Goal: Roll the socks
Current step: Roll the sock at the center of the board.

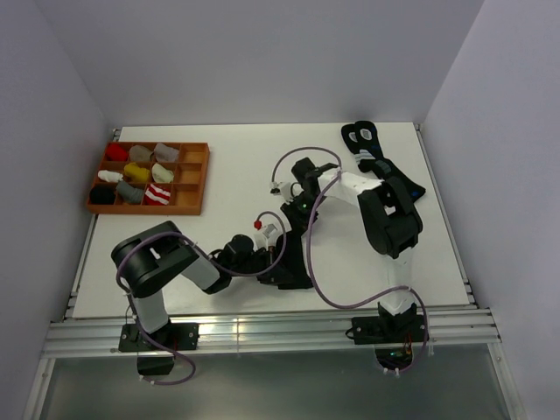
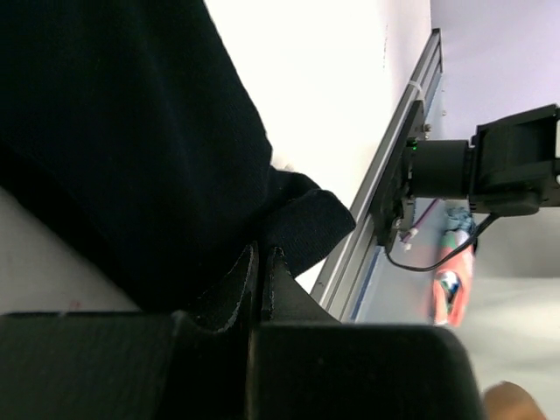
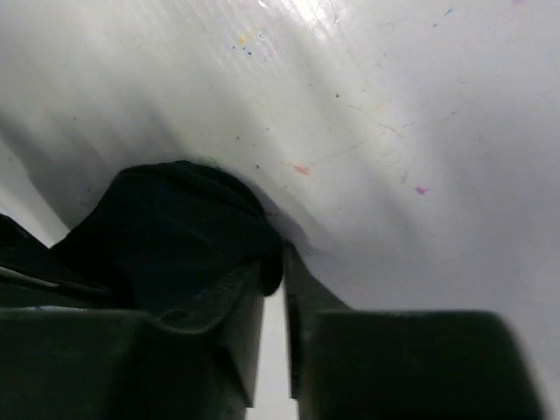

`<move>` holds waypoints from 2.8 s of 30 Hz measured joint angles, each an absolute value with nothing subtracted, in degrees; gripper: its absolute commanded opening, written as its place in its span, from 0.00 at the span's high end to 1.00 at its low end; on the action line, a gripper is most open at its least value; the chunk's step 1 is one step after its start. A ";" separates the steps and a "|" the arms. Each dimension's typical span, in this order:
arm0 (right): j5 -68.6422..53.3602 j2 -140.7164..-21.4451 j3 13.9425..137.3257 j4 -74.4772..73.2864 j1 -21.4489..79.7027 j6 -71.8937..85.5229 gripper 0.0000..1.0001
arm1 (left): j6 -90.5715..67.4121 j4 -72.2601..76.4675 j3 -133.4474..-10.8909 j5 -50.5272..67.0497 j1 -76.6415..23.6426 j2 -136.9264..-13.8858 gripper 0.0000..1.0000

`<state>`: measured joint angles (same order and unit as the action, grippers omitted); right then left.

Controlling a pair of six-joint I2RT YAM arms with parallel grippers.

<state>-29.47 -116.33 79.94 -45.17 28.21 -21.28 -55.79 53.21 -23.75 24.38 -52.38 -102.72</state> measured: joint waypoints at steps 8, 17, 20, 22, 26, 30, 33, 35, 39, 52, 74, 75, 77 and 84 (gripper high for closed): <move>-25.54 -107.96 74.06 -38.24 25.65 -21.30 0.55 | -58.26 51.18 -28.10 28.05 -51.33 -106.32 1.00; -27.31 -92.40 66.87 -35.33 21.32 -26.85 0.54 | -58.43 46.35 -30.79 32.25 -49.39 -107.48 1.00; -29.28 -86.35 61.04 -36.36 21.12 -32.10 0.51 | -58.41 45.76 -31.29 34.15 -48.38 -108.20 1.00; -30.24 -83.88 58.22 -36.93 21.23 -35.55 0.50 | -58.39 45.63 -31.59 35.55 -47.70 -108.77 1.00; -31.48 -78.19 51.66 -37.76 22.02 -42.09 0.47 | -58.30 44.58 -32.51 38.52 -46.28 -109.75 1.00; -32.25 -70.78 46.33 -38.57 24.77 -47.24 0.44 | -57.89 41.12 -33.85 40.05 -45.56 -109.69 1.00; -32.47 -65.30 43.20 -38.59 28.73 -49.89 0.39 | -57.28 37.82 -35.20 40.88 -45.21 -109.58 1.00; -32.36 -62.92 41.71 -38.46 31.79 -50.94 0.38 | -56.66 35.86 -36.12 41.36 -45.10 -109.58 1.00; -30.94 -61.93 38.87 -37.45 39.33 -51.55 0.36 | -55.96 32.82 -37.41 42.26 -44.80 -109.60 1.00; -23.31 -65.30 35.55 -28.86 52.69 -48.75 0.38 | -54.65 28.16 -38.96 44.25 -43.77 -109.71 1.00; -17.80 -80.44 37.87 -19.75 54.39 -44.99 0.71 | -53.19 27.79 -36.86 44.91 -42.70 -107.31 0.92; -18.24 -81.45 38.96 -20.40 54.33 -44.73 0.71 | -53.47 28.32 -35.90 44.27 -42.59 -106.48 0.89; -19.44 -83.85 41.43 -22.09 53.82 -44.40 0.72 | -54.15 29.12 -34.30 42.61 -42.50 -104.77 0.79; -23.05 -88.66 46.81 -26.83 51.62 -43.24 0.72 | -56.64 36.51 -28.10 34.70 -42.39 -100.07 0.71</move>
<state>-23.05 -88.66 46.81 -26.83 51.62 -43.24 -56.64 36.51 -28.10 34.70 -42.39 -100.07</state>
